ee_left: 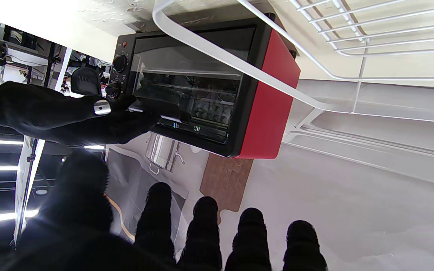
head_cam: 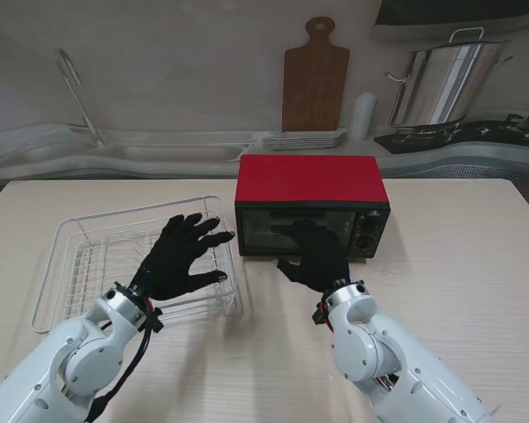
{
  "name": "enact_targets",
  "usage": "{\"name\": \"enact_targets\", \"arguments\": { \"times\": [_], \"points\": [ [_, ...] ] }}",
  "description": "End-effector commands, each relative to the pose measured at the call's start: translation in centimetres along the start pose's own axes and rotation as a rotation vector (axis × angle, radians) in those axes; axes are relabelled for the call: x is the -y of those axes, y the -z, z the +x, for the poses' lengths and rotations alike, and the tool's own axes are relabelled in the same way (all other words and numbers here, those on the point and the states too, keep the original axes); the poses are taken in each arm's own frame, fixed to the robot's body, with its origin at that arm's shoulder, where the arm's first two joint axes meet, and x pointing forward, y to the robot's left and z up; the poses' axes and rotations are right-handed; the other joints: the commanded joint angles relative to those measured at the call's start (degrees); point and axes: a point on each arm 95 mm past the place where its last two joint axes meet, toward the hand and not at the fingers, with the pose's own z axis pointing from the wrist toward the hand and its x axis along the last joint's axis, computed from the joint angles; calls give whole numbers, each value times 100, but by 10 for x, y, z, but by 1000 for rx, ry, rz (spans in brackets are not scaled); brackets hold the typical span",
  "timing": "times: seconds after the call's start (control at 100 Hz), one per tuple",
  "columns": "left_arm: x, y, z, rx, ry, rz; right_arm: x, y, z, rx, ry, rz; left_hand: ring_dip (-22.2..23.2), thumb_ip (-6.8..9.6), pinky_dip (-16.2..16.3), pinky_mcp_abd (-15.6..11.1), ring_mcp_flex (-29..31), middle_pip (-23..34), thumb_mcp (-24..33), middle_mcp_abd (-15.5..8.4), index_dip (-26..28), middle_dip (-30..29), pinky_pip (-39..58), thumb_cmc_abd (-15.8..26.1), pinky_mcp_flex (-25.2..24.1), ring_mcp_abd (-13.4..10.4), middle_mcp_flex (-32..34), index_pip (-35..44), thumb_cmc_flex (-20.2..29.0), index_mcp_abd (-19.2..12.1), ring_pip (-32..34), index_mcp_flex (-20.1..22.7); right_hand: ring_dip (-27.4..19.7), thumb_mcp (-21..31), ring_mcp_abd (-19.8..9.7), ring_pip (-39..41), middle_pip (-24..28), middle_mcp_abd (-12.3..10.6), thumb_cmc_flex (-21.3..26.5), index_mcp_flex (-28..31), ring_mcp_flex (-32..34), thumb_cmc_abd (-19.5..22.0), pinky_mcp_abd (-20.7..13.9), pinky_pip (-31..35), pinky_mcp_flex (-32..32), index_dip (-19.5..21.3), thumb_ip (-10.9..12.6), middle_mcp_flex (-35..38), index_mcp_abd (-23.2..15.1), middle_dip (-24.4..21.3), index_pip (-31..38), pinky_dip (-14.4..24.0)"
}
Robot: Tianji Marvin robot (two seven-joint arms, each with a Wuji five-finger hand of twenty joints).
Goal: Slide the trays into the oven
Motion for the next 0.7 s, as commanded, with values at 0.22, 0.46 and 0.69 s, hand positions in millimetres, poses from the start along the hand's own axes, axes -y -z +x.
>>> {"name": "enact_targets", "arguments": {
  "times": [0.22, 0.46, 0.69],
  "points": [
    [-2, 1, 4, 7, 16, -11, -2, 16, 9, -45, -43, -15, 0, 215, -103, 42, -28, -60, -22, 28, 60, 52, -284, 106, -59, -5, 27, -19, -4, 94, -43, -61, 107, -129, -62, 215, 69, -109, -202, -60, -8, 32, -12, -468, -109, -87, 256, 169, -87, 13, 5, -200],
    [-4, 8, 13, 16, 85, -1, -7, 41, 17, -60, -104, -47, -2, 220, -102, 32, -40, -95, -31, 35, 37, 27, -287, 108, -73, 3, -13, -57, -1, 73, -49, -103, 248, -11, -99, 437, 317, -216, -90, -239, -98, -7, 41, -418, -102, -22, 273, 70, -296, 132, 80, -178],
    [-10, 21, 31, 34, 236, -7, -4, 72, 19, -50, -202, -61, -1, 225, -93, 36, -55, -88, -33, 99, -36, 1, -287, 121, -97, 23, 62, -155, 12, 76, -57, -182, 355, 414, -220, 607, 524, -407, 84, -472, -260, -119, -22, -406, -161, 16, 488, -100, -472, 204, 182, -167]
  ]
}}
